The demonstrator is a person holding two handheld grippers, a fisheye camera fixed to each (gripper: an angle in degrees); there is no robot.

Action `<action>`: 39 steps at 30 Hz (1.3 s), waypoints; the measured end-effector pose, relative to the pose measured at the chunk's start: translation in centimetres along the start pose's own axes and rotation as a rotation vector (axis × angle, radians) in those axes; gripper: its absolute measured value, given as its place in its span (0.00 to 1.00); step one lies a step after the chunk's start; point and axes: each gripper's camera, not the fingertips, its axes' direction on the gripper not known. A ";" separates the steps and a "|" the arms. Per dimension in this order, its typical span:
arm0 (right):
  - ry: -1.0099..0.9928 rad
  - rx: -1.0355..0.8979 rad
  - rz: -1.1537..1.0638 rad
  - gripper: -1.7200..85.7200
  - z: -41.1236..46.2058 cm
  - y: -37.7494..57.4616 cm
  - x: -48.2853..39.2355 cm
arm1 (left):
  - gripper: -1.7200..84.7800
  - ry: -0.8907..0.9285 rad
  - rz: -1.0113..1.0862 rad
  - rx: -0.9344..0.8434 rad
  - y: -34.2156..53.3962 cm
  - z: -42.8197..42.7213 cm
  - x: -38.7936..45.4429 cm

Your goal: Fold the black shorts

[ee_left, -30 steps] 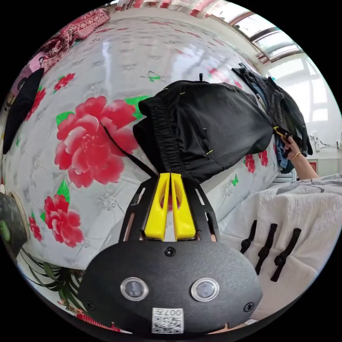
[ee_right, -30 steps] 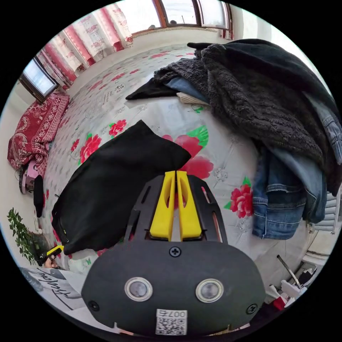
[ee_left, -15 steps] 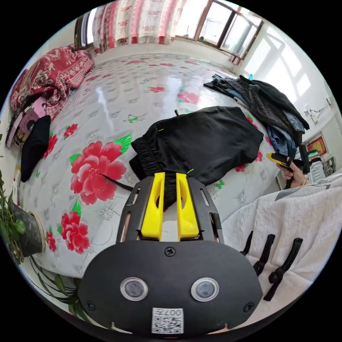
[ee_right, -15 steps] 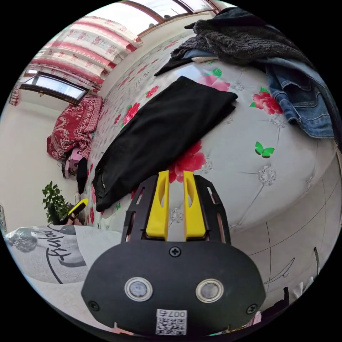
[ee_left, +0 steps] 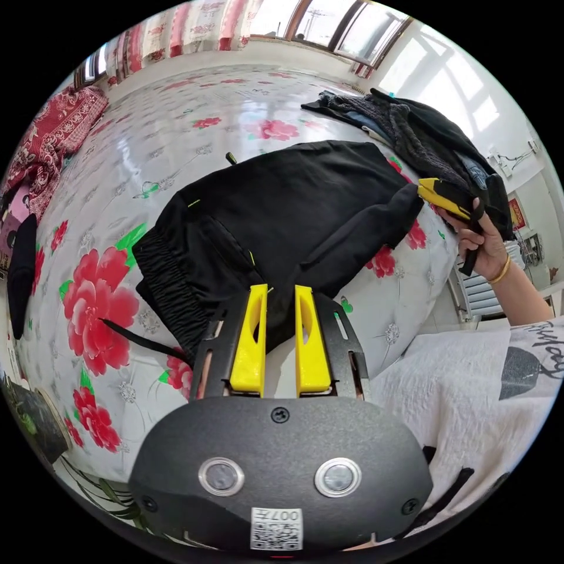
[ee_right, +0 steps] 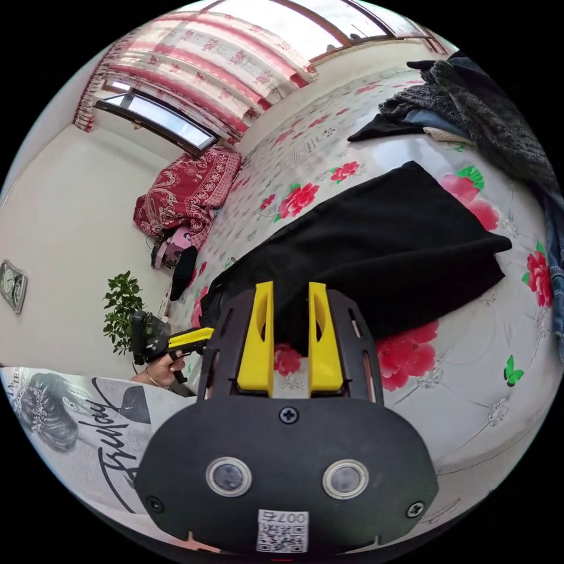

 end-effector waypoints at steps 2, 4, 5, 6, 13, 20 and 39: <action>0.024 -0.065 -0.018 0.12 0.9 0.6 0.5 | 0.11 -0.002 -0.015 -0.006 -0.1 0.0 -0.5; 0.039 -0.129 -0.006 0.12 1.8 1.7 1.3 | 0.11 -0.007 -0.023 -0.013 -0.2 0.1 -0.9; 0.037 -0.136 0.003 0.12 1.9 2.8 1.7 | 0.11 -0.009 -0.028 -0.022 -0.2 0.3 -1.1; 0.023 -0.129 0.010 0.12 1.8 3.8 2.0 | 0.11 -0.005 -0.034 -0.029 -0.2 0.4 -1.2; 0.068 -0.212 -0.187 0.13 4.0 7.5 -0.9 | 0.11 0.010 -0.059 -0.048 -0.9 0.8 -1.8; 0.278 -0.302 -0.451 0.09 9.9 8.4 -5.1 | 0.11 0.059 -0.100 -0.067 -2.1 0.4 -3.1; 0.185 -0.268 -0.222 0.08 2.0 7.7 -0.2 | 0.09 0.076 -0.151 0.026 0.5 -6.9 -6.0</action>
